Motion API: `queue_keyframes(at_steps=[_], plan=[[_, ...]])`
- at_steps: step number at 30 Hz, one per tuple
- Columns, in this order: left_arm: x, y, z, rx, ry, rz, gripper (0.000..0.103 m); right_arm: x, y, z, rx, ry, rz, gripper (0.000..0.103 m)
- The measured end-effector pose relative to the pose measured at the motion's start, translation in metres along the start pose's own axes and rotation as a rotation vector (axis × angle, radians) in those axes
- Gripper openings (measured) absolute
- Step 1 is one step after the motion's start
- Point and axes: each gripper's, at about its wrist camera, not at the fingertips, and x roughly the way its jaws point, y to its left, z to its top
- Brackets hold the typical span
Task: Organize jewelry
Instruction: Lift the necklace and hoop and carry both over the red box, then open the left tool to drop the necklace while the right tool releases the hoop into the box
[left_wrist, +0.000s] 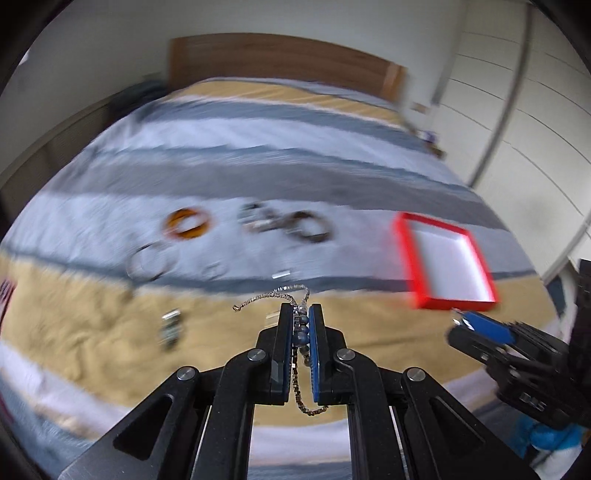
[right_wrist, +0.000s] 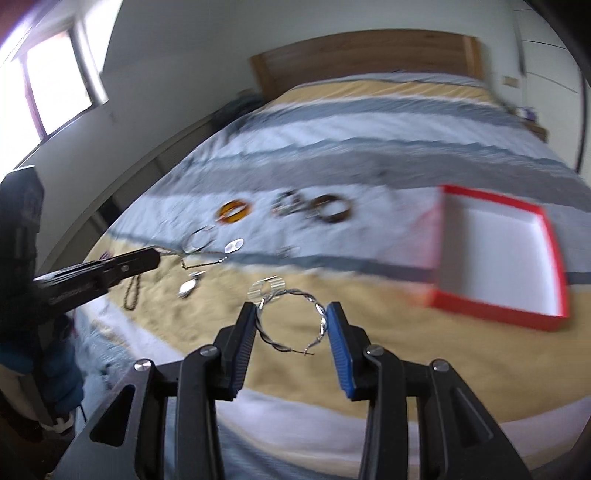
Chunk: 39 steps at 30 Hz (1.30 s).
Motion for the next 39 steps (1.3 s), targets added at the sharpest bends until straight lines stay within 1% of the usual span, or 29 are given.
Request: queue_keyframes(at_steps=[3,5,7,9,11,13,15,17,20,23,24,30,33,36,37,39], plan=[[0.022,-0.054,0.024,0.072,0.007,-0.088,0.008,-0.013,-0.053,0.009,0.048,-0.024,-0.075,0.037],[0.039,-0.082,0.037,0.098,0.018,-0.137,0.008,-0.017,-0.093,0.018,0.082,-0.033,-0.131,0.037],[0.063,-0.116,0.052,0.134,0.032,-0.185,0.008,-0.016,-0.122,0.023,0.103,-0.035,-0.168,0.037],[0.083,-0.144,0.062,0.164,0.039,-0.220,0.008,-0.010,-0.147,0.027,0.115,-0.027,-0.199,0.037],[0.106,-0.165,0.070,0.172,0.058,-0.250,0.008,0.000,-0.171,0.031,0.126,-0.010,-0.222,0.037],[0.134,-0.183,0.074,0.174,0.093,-0.272,0.008,0.013,-0.192,0.029,0.132,0.014,-0.237,0.037],[0.168,-0.195,0.069,0.180,0.152,-0.270,0.008,0.030,-0.208,0.025,0.137,0.049,-0.246,0.037],[0.192,-0.199,0.058,0.175,0.208,-0.258,0.008,0.045,-0.217,0.018,0.135,0.089,-0.250,0.037],[0.230,-0.197,0.037,0.181,0.285,-0.212,0.008,0.063,-0.224,0.009,0.122,0.141,-0.248,0.037],[0.248,-0.190,0.023,0.176,0.334,-0.174,0.008,0.075,-0.227,0.003,0.105,0.182,-0.260,0.037],[0.253,-0.188,0.019,0.173,0.349,-0.166,0.010,0.077,-0.227,0.002,0.097,0.190,-0.264,0.038],[0.252,-0.185,0.007,0.156,0.393,-0.099,0.010,0.082,-0.220,-0.002,0.033,0.241,-0.313,0.038],[0.243,-0.179,0.000,0.134,0.412,-0.109,0.010,0.080,-0.223,-0.002,0.038,0.250,-0.301,0.038],[0.234,-0.170,-0.007,0.124,0.418,-0.069,0.010,0.076,-0.219,-0.002,0.034,0.251,-0.294,0.038],[0.229,-0.166,-0.010,0.111,0.418,-0.057,0.010,0.076,-0.217,-0.002,0.037,0.251,-0.273,0.038],[0.222,-0.161,-0.013,0.095,0.420,-0.040,0.010,0.076,-0.210,-0.002,0.028,0.261,-0.256,0.038]])
